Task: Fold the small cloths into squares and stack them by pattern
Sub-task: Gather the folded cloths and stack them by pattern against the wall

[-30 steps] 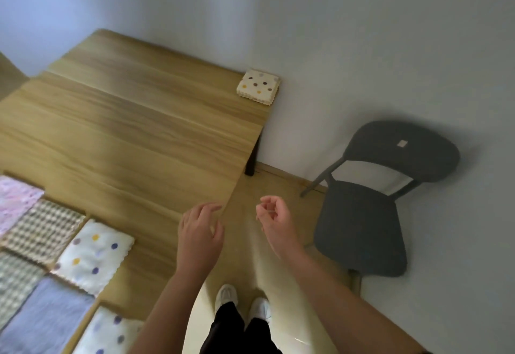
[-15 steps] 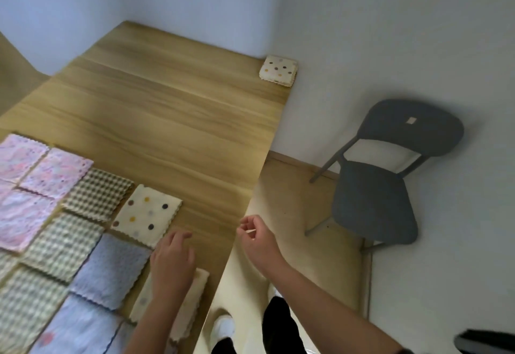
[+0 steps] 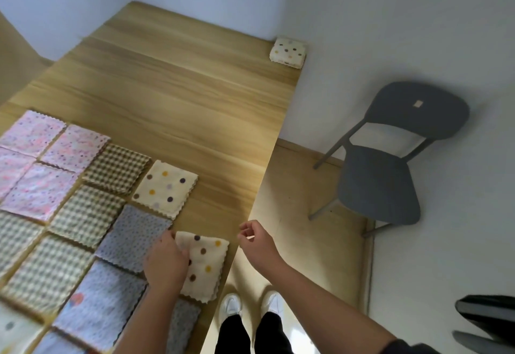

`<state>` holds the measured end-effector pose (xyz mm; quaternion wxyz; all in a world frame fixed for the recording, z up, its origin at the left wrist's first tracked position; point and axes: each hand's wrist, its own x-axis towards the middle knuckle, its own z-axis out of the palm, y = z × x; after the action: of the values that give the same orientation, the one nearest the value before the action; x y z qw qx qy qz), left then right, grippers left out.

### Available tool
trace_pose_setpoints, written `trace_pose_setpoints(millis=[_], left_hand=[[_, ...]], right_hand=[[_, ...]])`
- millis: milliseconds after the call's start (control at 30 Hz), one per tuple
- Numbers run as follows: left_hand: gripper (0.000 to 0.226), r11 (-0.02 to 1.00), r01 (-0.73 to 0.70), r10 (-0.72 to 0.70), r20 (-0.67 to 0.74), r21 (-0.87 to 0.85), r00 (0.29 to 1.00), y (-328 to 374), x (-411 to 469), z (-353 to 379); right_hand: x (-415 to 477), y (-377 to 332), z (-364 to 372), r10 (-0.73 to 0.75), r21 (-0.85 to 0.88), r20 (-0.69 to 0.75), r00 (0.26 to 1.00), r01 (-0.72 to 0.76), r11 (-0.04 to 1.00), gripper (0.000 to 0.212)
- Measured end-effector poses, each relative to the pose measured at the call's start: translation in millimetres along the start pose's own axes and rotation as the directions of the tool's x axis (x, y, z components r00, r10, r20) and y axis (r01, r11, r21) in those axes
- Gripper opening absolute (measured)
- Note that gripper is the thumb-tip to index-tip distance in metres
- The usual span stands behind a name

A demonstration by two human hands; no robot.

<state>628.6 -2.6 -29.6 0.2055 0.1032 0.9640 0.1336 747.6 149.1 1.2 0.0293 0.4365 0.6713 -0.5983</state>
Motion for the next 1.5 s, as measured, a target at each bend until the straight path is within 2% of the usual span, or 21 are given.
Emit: trace_pose_setpoints(millis=[100,167,233,333,400,467,533,567,600,667,733,800,900,1000,1067,1167,1233,1300,1400,1433,1500], left_hand=[[0.019,0.999,-0.010,0.007,0.065,0.035,0.998,5,4,-5],[0.020,0.995,-0.062,0.072,0.137,-0.076,0.988,11,4,-8],[0.016,0.961,-0.107,0.165,0.217,-0.256,0.962,23,1,-17],[0.005,0.829,-0.080,0.286,0.296,-0.554,0.911,44,-10,-34],[0.018,0.691,0.027,0.336,0.354,-0.722,0.873,51,-14,-43],[0.026,0.625,0.094,0.366,0.397,-0.775,0.842,54,-10,-47],[0.021,0.630,0.090,0.378,0.406,-0.771,0.832,58,-6,-44],[0.019,0.664,0.049,0.369,0.383,-0.747,0.847,60,-4,-41],[0.019,0.734,-0.037,0.344,0.324,-0.678,0.882,63,-2,-38],[0.028,0.877,-0.217,0.284,0.099,-0.428,0.954,64,9,-32],[0.040,0.936,-0.275,0.270,-0.052,-0.221,0.961,60,27,-32],[0.055,0.963,-0.267,0.266,-0.048,-0.028,0.963,52,51,-32],[0.067,0.956,-0.254,0.242,0.096,0.149,0.966,49,78,-28],[0.073,0.954,-0.245,0.203,0.231,0.173,0.952,61,79,-18],[0.074,0.945,-0.266,0.219,0.237,0.190,0.946,70,67,-8],[0.065,0.911,-0.373,0.332,0.223,0.176,0.917,81,42,2],[0.056,0.885,-0.457,0.433,0.208,0.085,0.877,86,34,5],[0.047,0.886,-0.457,0.463,0.131,-0.074,0.877,88,37,2],[0.033,0.928,-0.345,0.332,-0.110,-0.139,0.937,82,55,-10],[0.033,0.951,-0.281,0.262,-0.147,-0.129,0.954,81,62,-14],[0.042,0.984,-0.138,0.127,-0.106,-0.109,0.986,80,76,-20]], right_hand=[[0,5,-5,0.024,0.016,-0.012,1.000,-0.024,1.000,0.015],[-4,10,-10,0.053,0.048,0.000,0.999,-0.053,0.997,0.017],[-6,11,-16,0.043,0.100,0.044,0.998,-0.047,0.994,0.030],[-8,8,-28,0.034,0.188,0.124,0.992,-0.057,0.981,0.054],[-8,5,-35,0.033,0.258,0.137,0.990,-0.068,0.964,0.047],[-6,5,-40,0.028,0.310,0.138,0.990,-0.070,0.948,0.035],[-4,5,-43,0.041,0.385,0.138,0.990,-0.092,0.918,0.024],[-3,5,-44,0.051,0.455,0.140,0.989,-0.110,0.884,0.019],[-2,5,-45,0.063,0.525,0.138,0.988,-0.127,0.842,0.015],[-2,0,-47,0.094,0.604,0.129,0.987,-0.154,0.782,0.017],[-1,-1,-50,0.117,0.604,0.121,0.986,-0.167,0.779,0.020],[-1,-3,-52,0.141,0.605,0.117,0.983,-0.183,0.775,0.019],[1,-2,-56,0.174,0.627,0.112,0.978,-0.205,0.751,0.013],[5,3,-61,0.201,0.687,0.116,0.973,-0.225,0.691,0.018],[5,5,-64,0.219,0.726,0.113,0.969,-0.231,0.648,0.021],[5,8,-68,0.248,0.760,0.099,0.964,-0.234,0.606,0.018],[6,9,-71,0.266,0.768,0.090,0.960,-0.237,0.595,0.018],[6,10,-73,0.276,0.767,0.085,0.957,-0.240,0.596,0.021],[4,9,-73,0.282,0.769,0.088,0.955,-0.245,0.590,0.023],[5,10,-73,0.282,0.772,0.089,0.955,-0.246,0.587,0.024],[6,8,-73,0.273,0.772,0.091,0.958,-0.241,0.588,0.026]])
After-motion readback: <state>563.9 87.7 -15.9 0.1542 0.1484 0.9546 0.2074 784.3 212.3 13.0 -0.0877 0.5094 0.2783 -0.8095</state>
